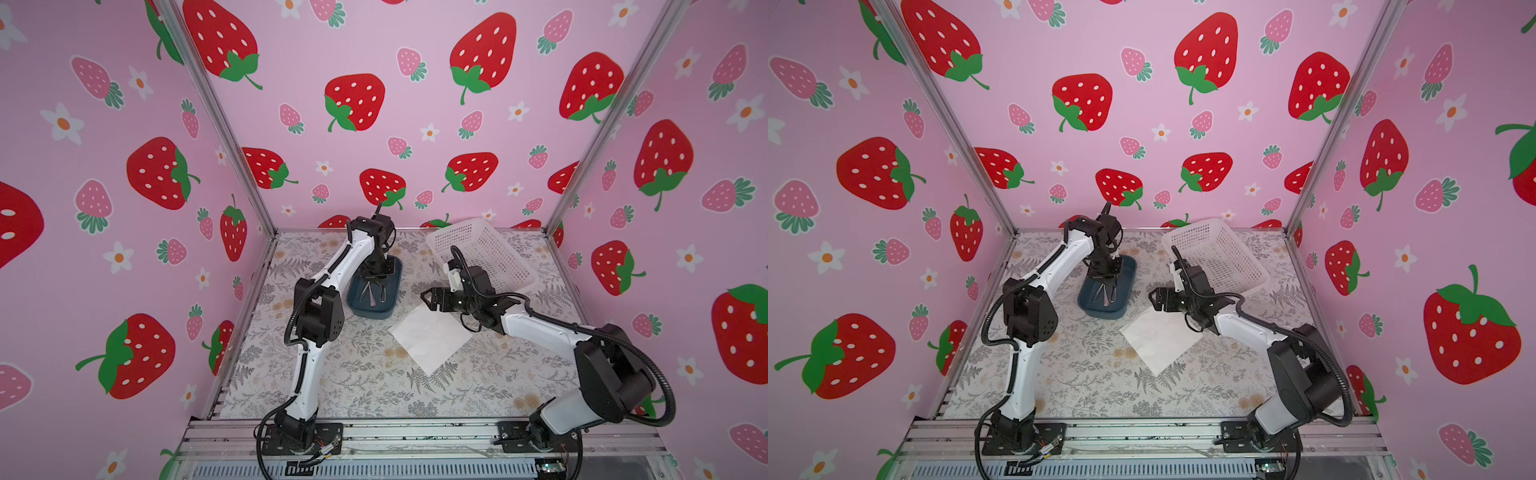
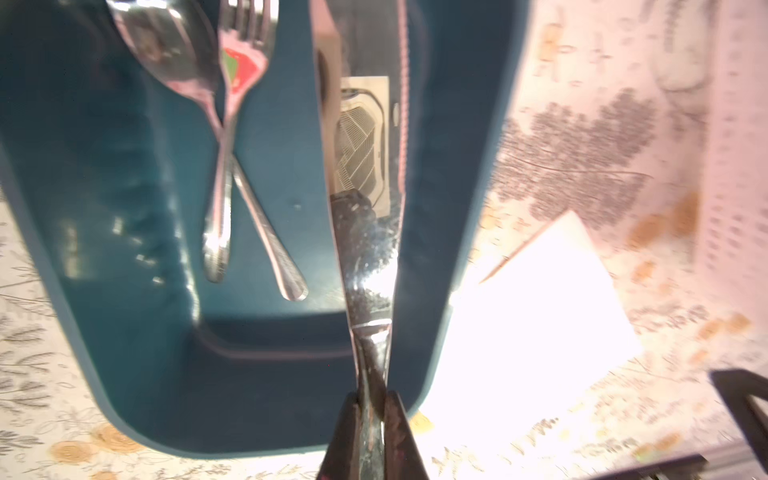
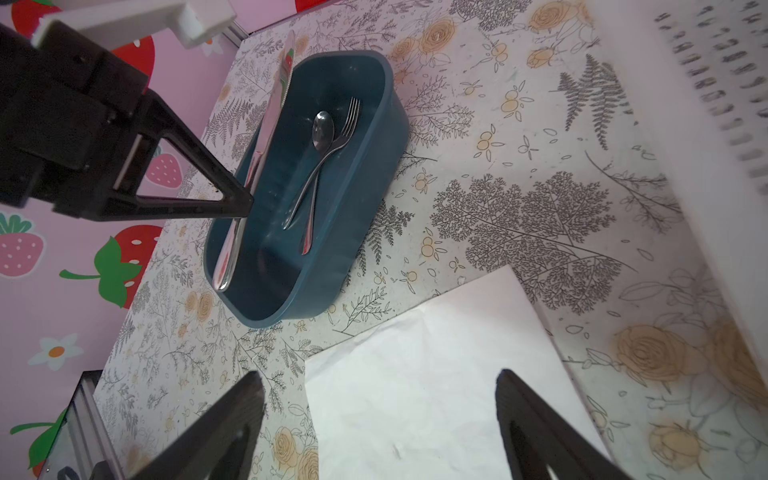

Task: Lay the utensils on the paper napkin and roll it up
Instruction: 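Carry the knife with the left gripper over the white napkin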

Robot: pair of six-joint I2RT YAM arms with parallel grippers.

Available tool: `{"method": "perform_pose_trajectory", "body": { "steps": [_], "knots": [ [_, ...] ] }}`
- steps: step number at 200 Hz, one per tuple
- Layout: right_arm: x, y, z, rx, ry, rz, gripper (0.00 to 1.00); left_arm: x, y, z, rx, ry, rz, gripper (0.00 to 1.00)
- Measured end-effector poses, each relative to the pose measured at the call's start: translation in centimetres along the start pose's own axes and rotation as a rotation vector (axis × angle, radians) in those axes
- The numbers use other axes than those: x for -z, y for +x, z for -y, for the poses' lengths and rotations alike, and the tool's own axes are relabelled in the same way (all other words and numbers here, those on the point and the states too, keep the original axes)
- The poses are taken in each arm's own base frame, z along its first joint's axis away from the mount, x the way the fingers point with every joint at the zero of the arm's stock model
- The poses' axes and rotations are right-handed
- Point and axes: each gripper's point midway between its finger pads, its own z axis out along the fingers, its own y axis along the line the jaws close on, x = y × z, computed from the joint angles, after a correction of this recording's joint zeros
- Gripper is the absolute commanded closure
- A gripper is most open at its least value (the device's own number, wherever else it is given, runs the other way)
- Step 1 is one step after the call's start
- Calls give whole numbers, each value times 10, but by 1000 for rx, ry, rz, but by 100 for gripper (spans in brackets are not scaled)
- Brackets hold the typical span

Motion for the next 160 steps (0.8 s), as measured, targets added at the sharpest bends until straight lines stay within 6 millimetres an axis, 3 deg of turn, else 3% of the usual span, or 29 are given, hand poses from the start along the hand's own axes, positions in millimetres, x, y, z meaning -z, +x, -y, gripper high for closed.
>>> {"method": "perform_pose_trajectory", "body": {
  "steps": [40, 92, 126, 160],
  "knots": [
    [19, -4, 8, -26, 21, 45, 11, 0, 17, 42, -40, 51, -13, 92],
    [39, 8, 25, -62, 66, 75, 11, -27, 39, 86, -50, 105, -47, 91],
    [48, 19, 32, -83, 83, 78, 11, -48, 51, 100, -29, 121, -68, 91],
    [51, 31, 39, -95, 99, 67, 11, -66, 57, 104, -6, 120, -76, 82]
  ]
}}
